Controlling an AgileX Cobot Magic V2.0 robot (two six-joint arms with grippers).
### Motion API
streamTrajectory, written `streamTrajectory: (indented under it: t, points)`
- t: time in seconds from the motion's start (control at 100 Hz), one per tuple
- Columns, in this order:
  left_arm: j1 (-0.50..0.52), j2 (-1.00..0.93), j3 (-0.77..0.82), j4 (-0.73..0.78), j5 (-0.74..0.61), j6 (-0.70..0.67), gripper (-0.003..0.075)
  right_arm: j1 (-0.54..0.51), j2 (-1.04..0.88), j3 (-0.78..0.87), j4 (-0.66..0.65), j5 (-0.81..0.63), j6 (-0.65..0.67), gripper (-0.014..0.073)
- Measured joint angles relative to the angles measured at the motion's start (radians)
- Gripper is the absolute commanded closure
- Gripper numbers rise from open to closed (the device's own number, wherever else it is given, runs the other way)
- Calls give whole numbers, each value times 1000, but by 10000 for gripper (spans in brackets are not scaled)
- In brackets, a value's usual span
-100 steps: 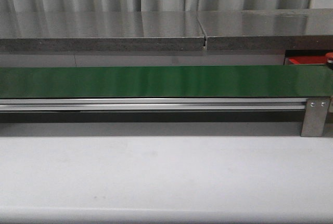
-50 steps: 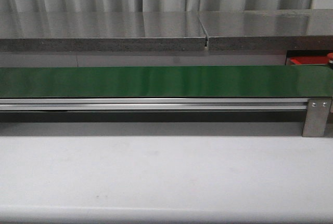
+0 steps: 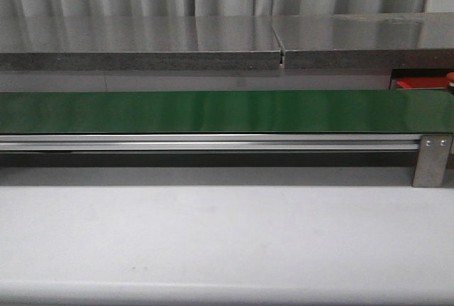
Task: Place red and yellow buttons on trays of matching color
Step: 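Lower the left gripper onto a yellow button and grasp it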
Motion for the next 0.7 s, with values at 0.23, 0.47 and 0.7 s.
streamTrajectory:
  t: [0.23,0.47,0.7]
  points:
    - [-36,-48,79,7,7,0,588,0,0,0,0,0,0,711]
    - [-53,-172,255,18,-24,2,588,0,0,0,-1,0,0,711]
    - [-117,-251,432,29,-138,14,588,0,0,0,-1,0,0,711]
